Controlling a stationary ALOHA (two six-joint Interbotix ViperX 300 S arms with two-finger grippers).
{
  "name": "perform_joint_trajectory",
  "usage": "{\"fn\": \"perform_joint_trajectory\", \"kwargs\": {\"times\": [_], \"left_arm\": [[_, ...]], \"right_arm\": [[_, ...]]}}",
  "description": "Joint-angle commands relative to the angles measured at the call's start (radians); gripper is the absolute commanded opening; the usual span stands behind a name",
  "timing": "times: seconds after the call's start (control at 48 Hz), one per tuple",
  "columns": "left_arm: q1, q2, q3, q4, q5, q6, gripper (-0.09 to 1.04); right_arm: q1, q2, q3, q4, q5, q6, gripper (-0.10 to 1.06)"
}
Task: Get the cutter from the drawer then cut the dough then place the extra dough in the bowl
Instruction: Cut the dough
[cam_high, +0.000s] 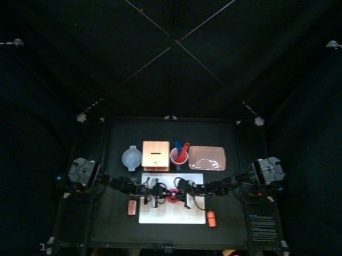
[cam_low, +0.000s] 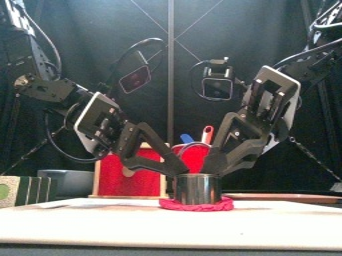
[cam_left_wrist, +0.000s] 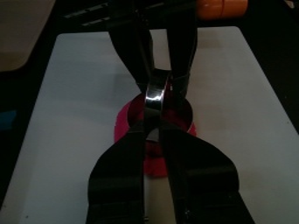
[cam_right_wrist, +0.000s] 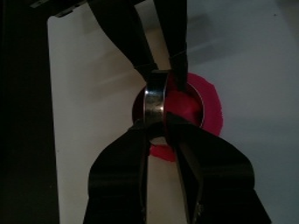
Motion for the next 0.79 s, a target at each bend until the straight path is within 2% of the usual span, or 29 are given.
{"fn": "perform_joint_trajectory", "kwargs": {"times": [0.021,0.333,0.604,0.792], "left_arm": [[-0.044,0.049,0.003,0.006,0.064,-0.005,0.36],[-0.044,0.044,-0.002,0.005,0.092,-0.005,0.36],[-0.044,0.041,0.003,0.006,0.092,-0.005,0.36],[-0.044,0.041,0.006,0.003,0.092,-0.005,0.36]], "right_arm": [[0.000,0.064,0.025,0.012,0.011,0.015,0.54],[0.000,0.066,0.025,0.012,0.011,0.015,0.53],[0.000,0.063,0.017,0.000,0.011,0.014,0.33],[-0.005,0.060,0.011,-0.008,0.011,0.012,0.32]]}}
